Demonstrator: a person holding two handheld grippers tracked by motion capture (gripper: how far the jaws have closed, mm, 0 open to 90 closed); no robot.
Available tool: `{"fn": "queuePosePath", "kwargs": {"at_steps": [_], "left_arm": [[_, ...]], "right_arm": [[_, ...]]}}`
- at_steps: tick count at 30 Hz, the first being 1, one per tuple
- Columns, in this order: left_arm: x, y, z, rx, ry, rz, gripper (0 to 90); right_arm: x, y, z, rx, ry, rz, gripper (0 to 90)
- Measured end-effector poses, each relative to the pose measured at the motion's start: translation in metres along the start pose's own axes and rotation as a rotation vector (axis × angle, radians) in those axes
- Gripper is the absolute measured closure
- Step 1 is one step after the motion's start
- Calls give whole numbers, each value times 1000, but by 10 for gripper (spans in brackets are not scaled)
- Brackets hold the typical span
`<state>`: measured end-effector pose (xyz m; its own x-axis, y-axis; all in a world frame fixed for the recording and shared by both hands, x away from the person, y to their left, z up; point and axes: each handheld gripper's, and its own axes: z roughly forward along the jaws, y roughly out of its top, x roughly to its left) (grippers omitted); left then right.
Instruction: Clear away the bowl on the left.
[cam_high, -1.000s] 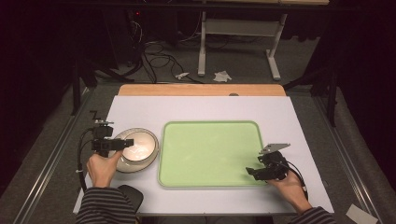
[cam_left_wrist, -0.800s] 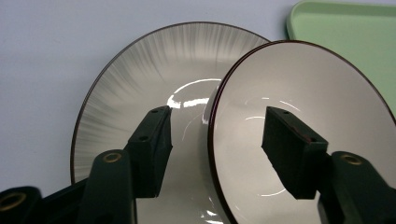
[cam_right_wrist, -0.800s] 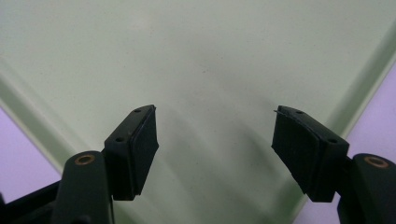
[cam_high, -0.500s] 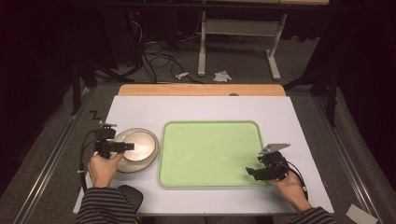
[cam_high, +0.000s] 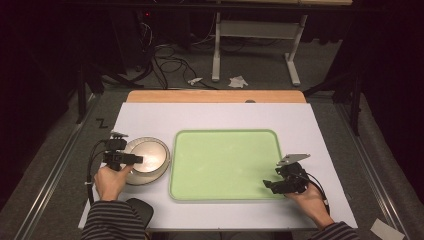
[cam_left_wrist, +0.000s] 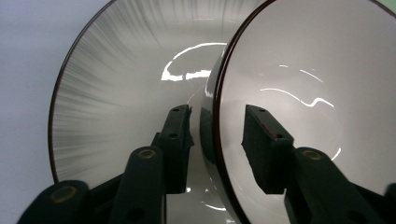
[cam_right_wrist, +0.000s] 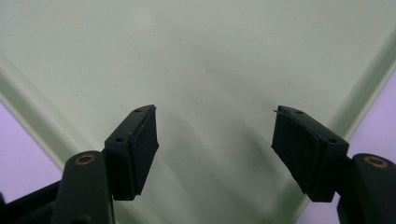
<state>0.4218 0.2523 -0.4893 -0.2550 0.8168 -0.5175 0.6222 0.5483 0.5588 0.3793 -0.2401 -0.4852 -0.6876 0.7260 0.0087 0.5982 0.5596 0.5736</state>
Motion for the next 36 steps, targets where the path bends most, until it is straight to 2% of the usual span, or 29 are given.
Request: {"fn": "queuePosePath", "kwargs": {"at_steps": [10, 16, 23, 26, 32, 36], "left_arm": [[1, 3, -3, -12, 5, -26, 790], [0, 3, -3, -16, 0, -26, 824], [-2, 5, -7, -40, -24, -27, 820], [-4, 5, -8, -41, -29, -11, 819], [-5, 6, -10, -44, -40, -10, 816], [-8, 7, -14, -59, -66, -17, 816]], "right_arm": [[1, 0, 1, 1, 5, -5, 325], [1, 0, 0, -2, 6, -5, 325], [1, 0, 1, -1, 8, -5, 325], [1, 0, 1, 0, 7, -5, 325], [1, 0, 1, -1, 10, -6, 325], [0, 0, 0, -2, 2, -3, 325]]}}
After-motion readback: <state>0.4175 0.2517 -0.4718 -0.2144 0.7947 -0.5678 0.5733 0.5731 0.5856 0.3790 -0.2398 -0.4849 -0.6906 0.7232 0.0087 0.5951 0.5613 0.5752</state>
